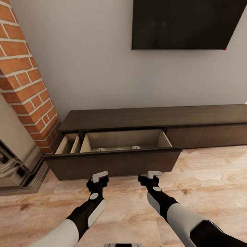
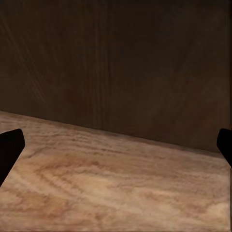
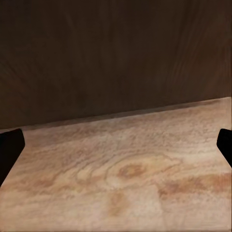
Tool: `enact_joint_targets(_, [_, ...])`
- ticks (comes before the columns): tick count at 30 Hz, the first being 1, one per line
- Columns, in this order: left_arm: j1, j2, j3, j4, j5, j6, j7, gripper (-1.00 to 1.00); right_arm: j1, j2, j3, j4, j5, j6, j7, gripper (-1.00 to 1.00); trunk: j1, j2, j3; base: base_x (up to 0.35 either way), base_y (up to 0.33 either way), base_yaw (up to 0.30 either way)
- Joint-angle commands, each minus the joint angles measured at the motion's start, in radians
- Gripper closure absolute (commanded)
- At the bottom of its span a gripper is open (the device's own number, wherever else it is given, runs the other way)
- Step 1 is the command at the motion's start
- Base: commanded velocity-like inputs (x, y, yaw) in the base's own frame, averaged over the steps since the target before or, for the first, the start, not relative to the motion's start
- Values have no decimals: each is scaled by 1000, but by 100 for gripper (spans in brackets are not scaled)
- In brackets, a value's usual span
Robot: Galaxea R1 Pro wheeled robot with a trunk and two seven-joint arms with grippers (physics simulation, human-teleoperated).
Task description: Place each of the two pumpkins and all three candles from the living room inside a cabinet in the living room (use any cabinet), then make sure every cabinet is closed, and position the cauldron so it is next to a table in the living room.
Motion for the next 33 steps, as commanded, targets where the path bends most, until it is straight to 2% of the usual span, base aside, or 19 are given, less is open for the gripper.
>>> enact_joint_targets(1, [-1,-2,-8,0,10,-7,6,-100,-1,-1,9,0,-9,-2,-5,-100,0,0,-1,0,0,0])
enact_joint_targets(6, [-1,-14,-9,1,-16,-8,6,-100,-1,-3,6,-2,-11,0,-6,-100,0,0,-1,0,0,0])
enact_joint_targets(12, [-1,-17,-8,3,-45,-6,7,-100,-1,1,8,-3,-10,-2,-6,-100,0,0,-1,109,0,0])
enact_joint_targets(24, [-1,-17,-6,5,-48,-3,14,-100,-1,-2,-2,-3,-11,-2,-6,-100,0,0,-1,196,0,0])
enact_joint_targets(30, [-1,-18,-7,5,-47,-9,15,-100,-1,-3,-1,-3,-11,-2,-6,-100,0,0,-1,50,0,0])
enact_joint_targets(33, [-1,-17,-7,5,-47,-9,15,-100,-1,-3,-1,-3,-11,-2,-6,-100,1,-1,-13,4,0,0])
